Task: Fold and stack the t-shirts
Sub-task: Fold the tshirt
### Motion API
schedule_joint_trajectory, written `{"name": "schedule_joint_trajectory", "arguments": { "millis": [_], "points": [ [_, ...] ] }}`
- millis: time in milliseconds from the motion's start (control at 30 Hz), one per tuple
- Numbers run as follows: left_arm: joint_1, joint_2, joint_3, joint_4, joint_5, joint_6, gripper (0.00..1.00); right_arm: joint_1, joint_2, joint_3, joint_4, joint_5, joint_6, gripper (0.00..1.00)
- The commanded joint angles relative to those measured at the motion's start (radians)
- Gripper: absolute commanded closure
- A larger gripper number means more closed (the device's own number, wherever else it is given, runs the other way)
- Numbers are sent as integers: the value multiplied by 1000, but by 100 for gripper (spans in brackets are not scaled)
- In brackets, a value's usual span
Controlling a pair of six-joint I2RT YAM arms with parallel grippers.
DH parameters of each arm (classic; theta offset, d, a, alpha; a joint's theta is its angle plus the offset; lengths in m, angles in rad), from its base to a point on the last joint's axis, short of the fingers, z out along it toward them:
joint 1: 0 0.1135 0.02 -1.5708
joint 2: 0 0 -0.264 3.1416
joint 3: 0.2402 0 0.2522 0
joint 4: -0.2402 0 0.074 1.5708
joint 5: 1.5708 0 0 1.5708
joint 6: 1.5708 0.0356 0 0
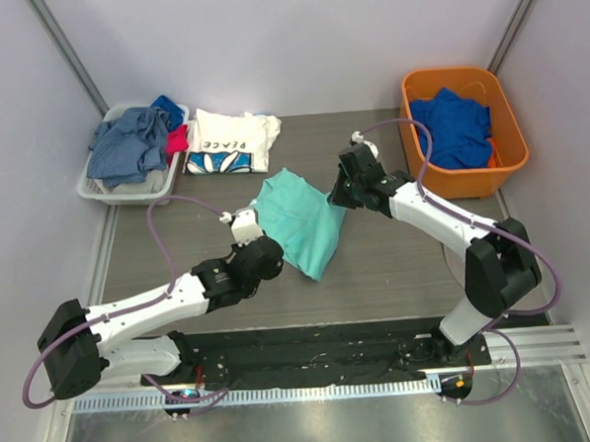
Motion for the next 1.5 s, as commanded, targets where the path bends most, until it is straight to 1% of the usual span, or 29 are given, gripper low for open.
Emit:
{"name": "schedule_joint_trajectory", "arguments": {
  "millis": [0,133,233,300,333,400,433,500,533,600,633,700,733,800,867,967,1000,1033,1067,1133,1167,1200,1267,1300,1400,1467],
  "points": [
    [4,1,-9,46,8,-3,82,0,-73,-46,26,1,-27,99],
    [4,-16,-7,33,5,5,82,2,-171,-137,-23,16,-30,99],
    [4,-37,-5,16,5,6,82,0,-275,-227,-77,19,-15,99],
    [4,-63,-9,9,13,2,80,8,-329,-307,-106,10,17,99],
    [4,-76,-12,5,23,-1,73,16,-390,-333,-112,5,33,99],
    [4,-105,-27,0,34,-18,59,46,-447,-411,-128,5,91,99],
    [4,-114,-35,-4,37,-24,50,59,-497,-436,-129,5,117,99],
    [4,-143,-53,-18,55,-44,45,91,-544,-505,-138,5,190,99],
    [2,-152,-59,-32,59,-53,43,132,-562,-525,-141,10,215,99],
    [1,-181,-84,-44,78,-78,42,178,-614,-574,-148,24,264,99],
    [-7,-192,-94,-50,86,-89,41,233,-625,-586,-149,51,304,99],
    [-24,-205,-125,-52,95,-121,41,290,-638,-612,-152,74,349,99],
    [-51,-211,-134,-60,97,-133,41,342,-639,-618,-152,99,390,99],
    [-88,-211,-153,-78,77,-171,41,402,-625,-623,-145,129,424,99],
    [-163,-211,-165,-112,50,-240,41,474,-609,-614,-135,171,465,99],
    [-266,-209,-183,-142,5,-349,41,520,-563,-594,-122,200,484,99],
    [-292,-205,-185,-152,-6,-380,41,526,-543,-589,-119,203,484,99],
    [-341,-200,-186,-179,-35,-406,42,530,-535,-586,-111,205,484,99],
    [-364,-188,-182,-197,-46,-462,42,533,-529,-579,-102,206,482,99],
    [-425,-171,-174,-266,-79,-513,43,534,-513,-576,-92,208,476,99],
    [-446,-154,-156,-297,-95,-568,43,534,-507,-569,-89,208,475,99],
    [-484,-149,-144,-372,-105,-595,43,536,-503,-568,-89,206,470,99],
    [-519,-137,-107,-463,-151,-656,43,536,-496,-568,-83,208,467,99],
    [-545,-137,-99,-537,-162,-717,43,537,-493,-571,-80,203,466,99],
    [-559,-172,-114,-596,-187,-776,42,537,-487,-574,-69,199,462,99],
    [-559,-200,-147,-601,-210,-785,42,539,-478,-574,-68,197,459,99]
  ]
}}
